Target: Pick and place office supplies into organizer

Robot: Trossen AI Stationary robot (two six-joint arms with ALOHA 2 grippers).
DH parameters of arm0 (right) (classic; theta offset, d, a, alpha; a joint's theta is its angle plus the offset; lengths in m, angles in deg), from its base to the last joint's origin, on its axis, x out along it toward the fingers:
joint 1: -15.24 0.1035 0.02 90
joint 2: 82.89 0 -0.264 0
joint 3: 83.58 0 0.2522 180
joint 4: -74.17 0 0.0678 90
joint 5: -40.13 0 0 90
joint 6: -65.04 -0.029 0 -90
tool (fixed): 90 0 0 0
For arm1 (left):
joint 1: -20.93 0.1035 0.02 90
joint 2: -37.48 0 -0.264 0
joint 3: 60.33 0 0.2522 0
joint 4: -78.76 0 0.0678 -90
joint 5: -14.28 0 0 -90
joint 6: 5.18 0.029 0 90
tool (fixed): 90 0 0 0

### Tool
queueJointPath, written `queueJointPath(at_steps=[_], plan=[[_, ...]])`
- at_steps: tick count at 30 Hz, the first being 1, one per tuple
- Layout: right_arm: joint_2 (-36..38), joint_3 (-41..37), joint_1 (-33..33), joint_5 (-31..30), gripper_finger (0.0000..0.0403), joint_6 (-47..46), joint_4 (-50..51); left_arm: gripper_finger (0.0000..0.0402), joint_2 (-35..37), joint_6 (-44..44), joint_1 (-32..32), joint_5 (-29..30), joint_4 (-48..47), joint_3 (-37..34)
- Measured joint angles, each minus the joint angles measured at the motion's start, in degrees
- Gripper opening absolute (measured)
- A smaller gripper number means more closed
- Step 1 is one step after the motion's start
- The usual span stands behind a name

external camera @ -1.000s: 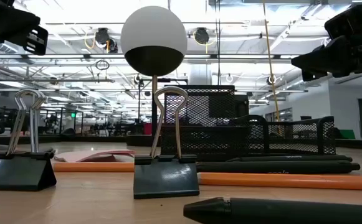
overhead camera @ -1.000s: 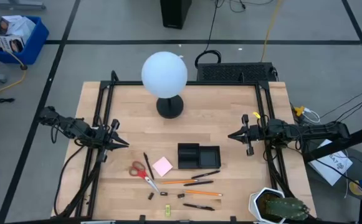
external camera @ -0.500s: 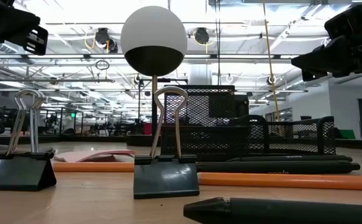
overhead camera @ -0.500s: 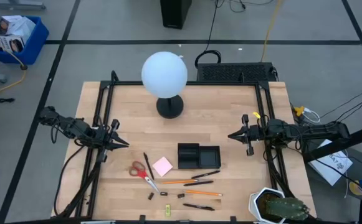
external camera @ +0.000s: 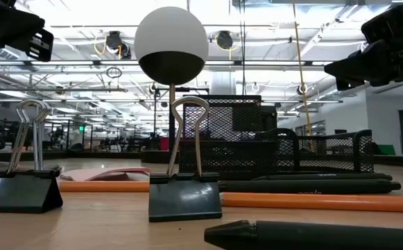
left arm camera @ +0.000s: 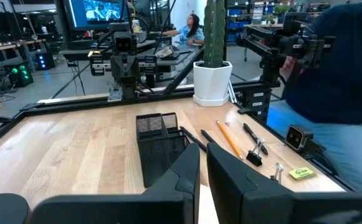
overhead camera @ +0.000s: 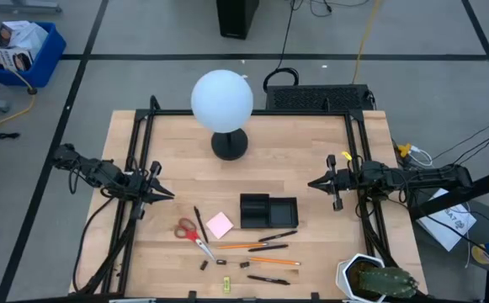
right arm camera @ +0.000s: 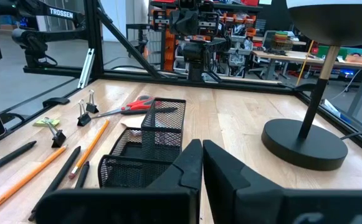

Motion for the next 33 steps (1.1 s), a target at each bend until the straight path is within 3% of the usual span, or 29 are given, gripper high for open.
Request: queueJointPath(at_steps=[9,23,28,33], plan=[[-0.07,0.01,0.00,0.01,0.0008,-1.59,-0.39,0.0037,0.01,0.00,0.00,-0.02,0.02,-0.01],[-0.62,0.01,0.02,-4.76,0.0008,-33.66,-3.35,0.0037,0.00,0.00,-0.02,-0.01,0.00,-0.01],[-0.89,0.00,-0.20,-4.94,0.0008,-30.26,-4.96,0.0037,0.00,0.00,0.00,0.00,0.02,-0.02],[-2.28,0.00,-0.22,-12.42,0.0002,-29.45,-4.53,0.0037,0.00,0.00,0.00,0.00,0.02,-0.02]])
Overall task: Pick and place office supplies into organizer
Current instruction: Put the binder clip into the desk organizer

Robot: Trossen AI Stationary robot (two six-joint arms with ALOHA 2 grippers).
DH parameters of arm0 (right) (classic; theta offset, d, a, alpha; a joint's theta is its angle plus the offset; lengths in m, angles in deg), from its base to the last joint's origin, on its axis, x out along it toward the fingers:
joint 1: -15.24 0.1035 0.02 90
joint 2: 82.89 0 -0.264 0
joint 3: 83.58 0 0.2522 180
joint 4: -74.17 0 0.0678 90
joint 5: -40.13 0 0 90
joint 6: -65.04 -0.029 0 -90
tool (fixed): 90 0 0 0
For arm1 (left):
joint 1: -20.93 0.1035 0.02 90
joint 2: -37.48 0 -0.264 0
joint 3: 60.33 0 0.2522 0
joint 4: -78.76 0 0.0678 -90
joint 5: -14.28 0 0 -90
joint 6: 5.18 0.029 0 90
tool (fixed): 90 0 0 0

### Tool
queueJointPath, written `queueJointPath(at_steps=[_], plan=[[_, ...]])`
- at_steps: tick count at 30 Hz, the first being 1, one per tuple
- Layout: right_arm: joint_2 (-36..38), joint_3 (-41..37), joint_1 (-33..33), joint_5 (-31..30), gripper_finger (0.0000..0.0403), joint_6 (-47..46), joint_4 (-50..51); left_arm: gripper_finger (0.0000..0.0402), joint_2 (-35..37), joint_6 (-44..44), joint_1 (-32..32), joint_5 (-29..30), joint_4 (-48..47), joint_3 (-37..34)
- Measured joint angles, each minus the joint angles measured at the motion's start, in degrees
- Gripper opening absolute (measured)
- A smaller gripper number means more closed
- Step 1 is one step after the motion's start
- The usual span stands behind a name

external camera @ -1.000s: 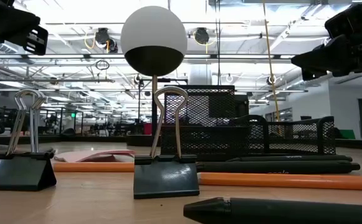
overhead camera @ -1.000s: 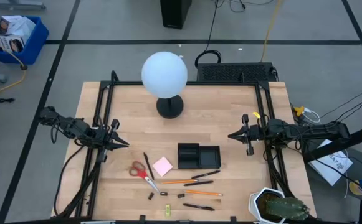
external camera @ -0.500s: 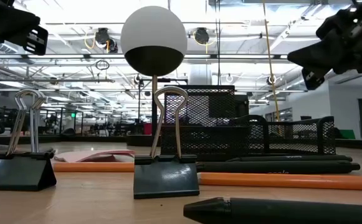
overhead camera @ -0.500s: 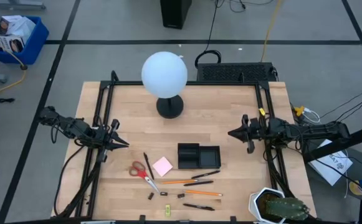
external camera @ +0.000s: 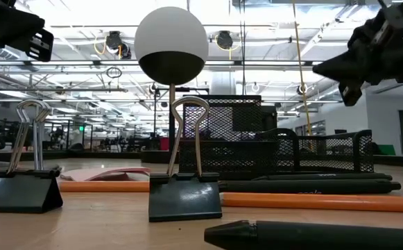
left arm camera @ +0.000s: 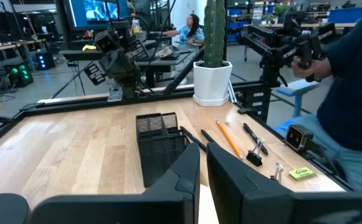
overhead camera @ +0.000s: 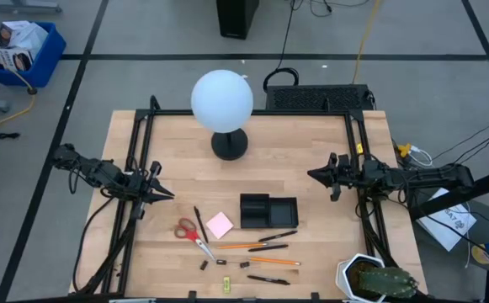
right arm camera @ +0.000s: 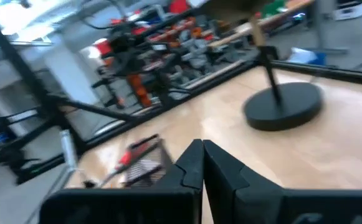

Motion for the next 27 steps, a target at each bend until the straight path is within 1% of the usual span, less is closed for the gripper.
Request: queueJointPath(at_steps=[5,8,10,12,15,16,18,20,21,27], plan=[[-3.36,-0.04,0.02,-5.52,0.0002,2.19,0.68,0.0037,0.01,0.00,-0.01,0.00,-0.01,0.01],[-4.83,-0.04,0.07,-8.56,0.0002,2.31,-1.31,0.0037,0.02,0.00,-0.01,0.00,0.00,0.01],[-6.12,-0.04,0.07,-7.86,0.0001,2.99,-6.23,0.0037,0.00,0.00,0.00,0.00,-0.02,0.02],[-7.63,-0.05,0.26,-5.96,0.0001,1.73,-13.02,0.0037,0.00,0.00,-0.02,0.00,-0.02,0.02],[-11.97,-0.07,1.71,0.55,0.0009,0.96,-25.78,0.0037,0.02,0.00,0.00,0.00,-0.02,0.02],[-13.90,-0.05,2.62,1.87,0.0015,1.01,-29.09,0.0037,0.01,0.00,-0.01,0.00,-0.02,0.02],[-18.49,0.40,4.92,0.89,0.0031,2.36,-32.41,0.0037,0.01,0.00,-0.02,0.00,-0.07,0.01],[-23.95,1.30,6.78,-2.34,0.0052,4.14,-31.77,0.0037,0.00,0.00,-0.02,0.00,-0.07,0.02],[-27.19,2.29,7.50,-2.78,0.0063,4.69,-31.68,0.0037,0.00,0.00,0.00,0.00,-0.07,0.02],[-46.58,11.26,11.68,-2.47,0.0130,4.94,-32.05,0.0037,0.00,0.00,0.00,0.00,-0.07,0.02]])
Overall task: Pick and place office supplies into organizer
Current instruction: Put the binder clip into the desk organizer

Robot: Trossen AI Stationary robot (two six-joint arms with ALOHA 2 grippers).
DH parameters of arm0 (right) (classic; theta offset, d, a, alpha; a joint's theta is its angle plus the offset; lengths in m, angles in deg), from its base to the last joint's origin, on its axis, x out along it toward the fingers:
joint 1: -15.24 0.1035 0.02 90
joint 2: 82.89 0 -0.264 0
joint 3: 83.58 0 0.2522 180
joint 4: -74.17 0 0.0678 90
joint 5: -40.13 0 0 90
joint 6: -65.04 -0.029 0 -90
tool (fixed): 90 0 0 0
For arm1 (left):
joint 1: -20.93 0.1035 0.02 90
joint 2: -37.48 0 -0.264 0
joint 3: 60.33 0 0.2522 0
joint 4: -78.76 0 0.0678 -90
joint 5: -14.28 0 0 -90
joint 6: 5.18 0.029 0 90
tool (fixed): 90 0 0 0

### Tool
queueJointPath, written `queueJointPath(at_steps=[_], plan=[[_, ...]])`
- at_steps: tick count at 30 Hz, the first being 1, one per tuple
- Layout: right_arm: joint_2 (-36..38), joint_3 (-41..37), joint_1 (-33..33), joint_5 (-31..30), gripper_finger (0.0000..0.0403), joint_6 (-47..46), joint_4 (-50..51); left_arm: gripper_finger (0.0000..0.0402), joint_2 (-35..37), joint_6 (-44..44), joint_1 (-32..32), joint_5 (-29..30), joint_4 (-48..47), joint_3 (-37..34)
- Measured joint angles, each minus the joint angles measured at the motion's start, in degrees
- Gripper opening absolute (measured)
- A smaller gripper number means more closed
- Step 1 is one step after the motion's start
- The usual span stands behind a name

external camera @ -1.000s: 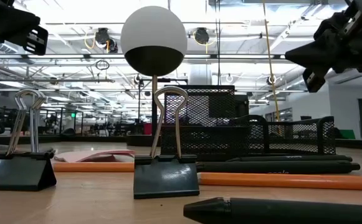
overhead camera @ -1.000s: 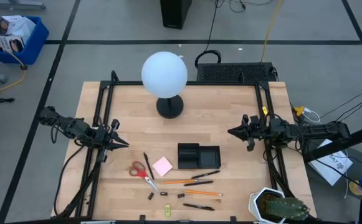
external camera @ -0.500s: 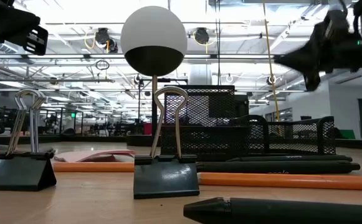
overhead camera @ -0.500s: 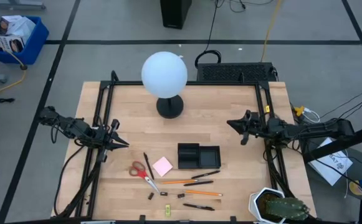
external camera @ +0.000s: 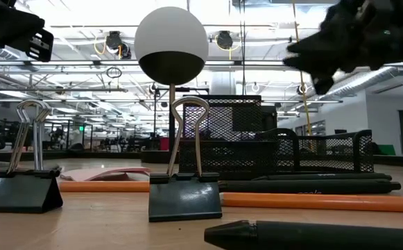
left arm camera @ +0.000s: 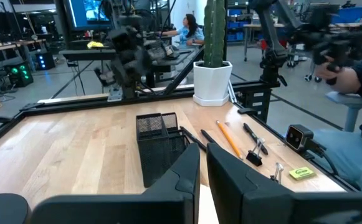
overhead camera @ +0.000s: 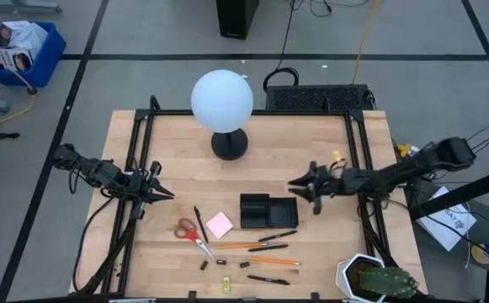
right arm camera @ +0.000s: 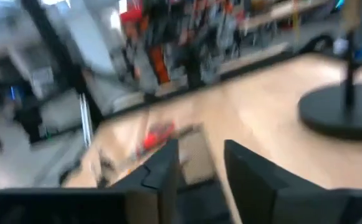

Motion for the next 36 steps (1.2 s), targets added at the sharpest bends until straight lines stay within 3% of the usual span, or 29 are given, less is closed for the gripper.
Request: queueJointPath(at_steps=[6,15,22,27,36], plan=[[-14.13,10.42,9.07,-0.25,0.0168,9.98,2.64,0.0037,0.00,0.00,0.00,0.00,-0.10,0.00],[-25.80,23.80,17.08,-3.35,0.0165,23.13,5.04,0.0037,0.00,0.00,0.00,0.00,-0.11,0.00],[-37.23,31.19,17.76,-2.91,0.0161,25.41,5.04,0.0037,0.02,0.00,0.00,0.00,-0.12,0.00],[-44.53,35.24,17.88,3.04,0.0161,25.24,5.04,0.0037,0.00,0.00,0.00,0.00,-0.15,-0.02],[-49.73,39.58,17.96,4.69,0.0161,28.61,4.91,0.0037,0.00,0.00,-0.02,0.00,-0.30,-0.02]])
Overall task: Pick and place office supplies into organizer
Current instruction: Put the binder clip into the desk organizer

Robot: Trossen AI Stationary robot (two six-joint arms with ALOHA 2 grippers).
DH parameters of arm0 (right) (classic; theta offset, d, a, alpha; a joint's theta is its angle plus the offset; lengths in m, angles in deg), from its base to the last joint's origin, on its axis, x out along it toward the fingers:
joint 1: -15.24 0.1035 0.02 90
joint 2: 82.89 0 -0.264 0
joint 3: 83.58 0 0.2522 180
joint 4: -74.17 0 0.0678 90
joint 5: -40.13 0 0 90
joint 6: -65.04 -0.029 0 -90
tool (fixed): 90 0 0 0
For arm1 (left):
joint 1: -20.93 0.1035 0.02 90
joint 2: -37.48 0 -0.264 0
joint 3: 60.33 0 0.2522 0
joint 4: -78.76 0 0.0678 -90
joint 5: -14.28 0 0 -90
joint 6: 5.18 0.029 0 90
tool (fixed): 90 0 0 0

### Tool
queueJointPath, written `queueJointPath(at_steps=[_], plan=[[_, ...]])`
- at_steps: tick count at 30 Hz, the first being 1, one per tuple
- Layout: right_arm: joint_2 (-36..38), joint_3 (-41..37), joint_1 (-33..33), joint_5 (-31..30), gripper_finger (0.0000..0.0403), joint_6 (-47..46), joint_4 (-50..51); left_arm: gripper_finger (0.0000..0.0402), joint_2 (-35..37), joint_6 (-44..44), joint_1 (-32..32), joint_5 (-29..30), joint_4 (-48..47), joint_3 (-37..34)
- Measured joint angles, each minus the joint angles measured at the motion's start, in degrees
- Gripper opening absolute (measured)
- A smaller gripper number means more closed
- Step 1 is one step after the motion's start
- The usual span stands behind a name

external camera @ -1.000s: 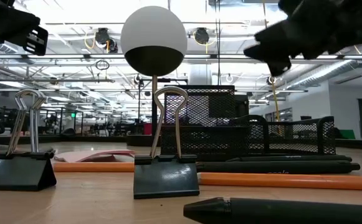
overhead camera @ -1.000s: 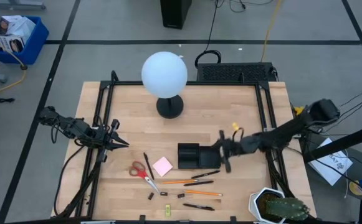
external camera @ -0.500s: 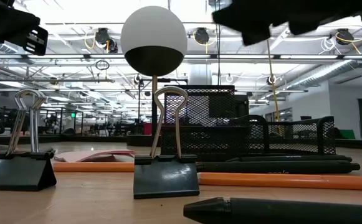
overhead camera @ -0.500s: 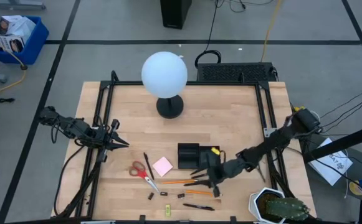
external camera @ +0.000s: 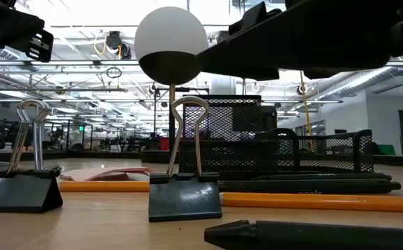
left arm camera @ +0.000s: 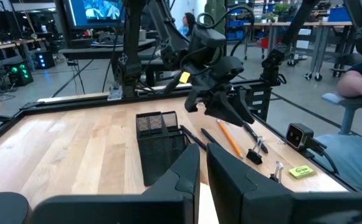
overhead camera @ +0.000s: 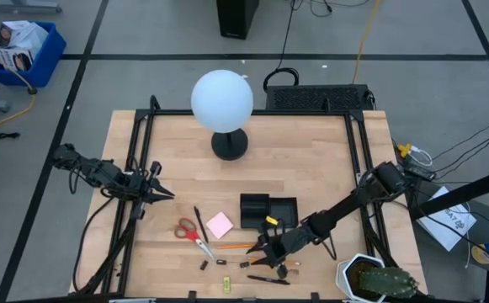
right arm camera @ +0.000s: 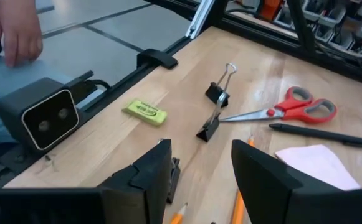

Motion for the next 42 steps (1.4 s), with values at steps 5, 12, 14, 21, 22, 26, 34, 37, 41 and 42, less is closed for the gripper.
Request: queueJointPath(at_steps=[5,12,14,21,22,26,34,37,41,42], plan=[[-0.08,0.92,0.80,-0.01,0.0158,1.19,-0.04,0.0037,0.01,0.00,0.01,0.00,-0.02,0.02],[-0.08,1.27,1.37,-0.30,0.0161,2.05,0.41,0.0037,0.01,0.00,0.01,0.00,0.00,0.02],[-0.08,1.27,1.48,-0.34,0.0161,2.30,0.41,0.0037,0.02,0.00,0.01,0.00,-0.02,0.02],[-0.08,1.27,2.21,-0.43,0.0162,3.98,0.61,0.0037,0.00,0.00,0.02,0.00,-0.02,0.02],[-0.08,1.27,2.31,-0.47,0.0162,4.21,0.65,0.0037,0.00,0.00,0.02,0.00,-0.02,0.02],[-0.61,1.34,2.43,-4.77,0.0162,5.10,0.83,0.0037,0.01,0.00,0.02,0.00,-0.01,0.01],[-5.86,5.89,2.01,-4.70,0.0162,5.88,1.23,0.0037,0.01,0.00,0.02,0.07,0.04,0.02],[-8.15,8.37,2.18,-4.46,0.0162,6.69,2.86,0.0037,0.02,0.00,0.02,0.07,0.05,0.02],[-8.74,9.16,1.85,-1.79,0.0162,5.50,3.83,0.0037,0.01,0.00,0.02,0.09,0.17,0.02],[-8.70,9.28,1.75,-1.72,0.0162,5.15,3.79,0.0037,0.00,0.00,0.02,0.09,0.17,0.02]])
